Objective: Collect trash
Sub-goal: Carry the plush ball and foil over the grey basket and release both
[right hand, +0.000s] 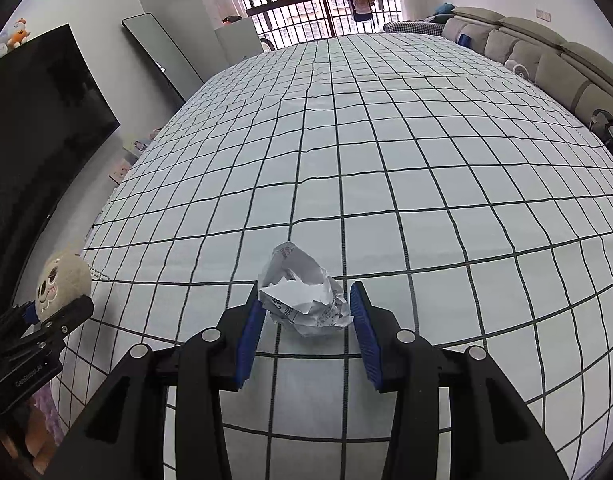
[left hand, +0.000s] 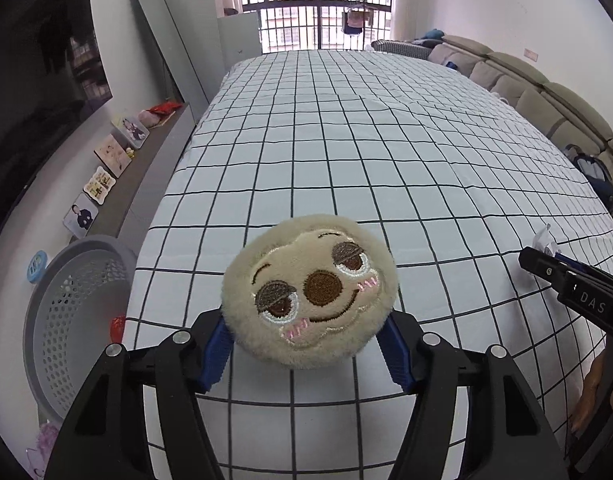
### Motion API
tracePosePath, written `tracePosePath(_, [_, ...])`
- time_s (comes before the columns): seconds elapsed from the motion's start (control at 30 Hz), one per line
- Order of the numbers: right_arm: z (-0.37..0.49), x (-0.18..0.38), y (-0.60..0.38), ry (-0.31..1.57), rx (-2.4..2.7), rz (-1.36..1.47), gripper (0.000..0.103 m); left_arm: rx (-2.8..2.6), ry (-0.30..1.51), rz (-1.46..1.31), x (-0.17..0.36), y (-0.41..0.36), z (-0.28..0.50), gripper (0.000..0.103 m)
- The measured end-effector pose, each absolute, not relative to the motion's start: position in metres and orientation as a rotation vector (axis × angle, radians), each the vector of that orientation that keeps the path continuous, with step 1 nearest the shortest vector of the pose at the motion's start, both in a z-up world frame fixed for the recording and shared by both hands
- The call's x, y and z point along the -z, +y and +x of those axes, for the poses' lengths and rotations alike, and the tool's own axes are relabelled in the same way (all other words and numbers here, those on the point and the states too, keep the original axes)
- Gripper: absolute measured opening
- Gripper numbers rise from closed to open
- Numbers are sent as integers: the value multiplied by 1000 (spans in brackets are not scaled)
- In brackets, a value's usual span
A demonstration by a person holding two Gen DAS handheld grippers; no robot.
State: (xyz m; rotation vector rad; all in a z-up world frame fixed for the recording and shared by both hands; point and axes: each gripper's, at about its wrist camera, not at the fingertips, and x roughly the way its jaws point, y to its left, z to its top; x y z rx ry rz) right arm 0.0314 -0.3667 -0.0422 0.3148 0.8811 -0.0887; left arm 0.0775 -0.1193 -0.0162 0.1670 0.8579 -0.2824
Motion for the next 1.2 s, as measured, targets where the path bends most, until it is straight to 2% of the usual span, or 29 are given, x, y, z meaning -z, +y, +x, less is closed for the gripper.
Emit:
tracePosePath(0.67, [44, -1, -210, 839, -139, 254, 42, 137, 797, 67, -2, -3, 61, 62])
tracePosePath(1.2, [77, 7, -68, 894, -331, 99, 42, -35, 815, -34, 20, 123, 60, 62])
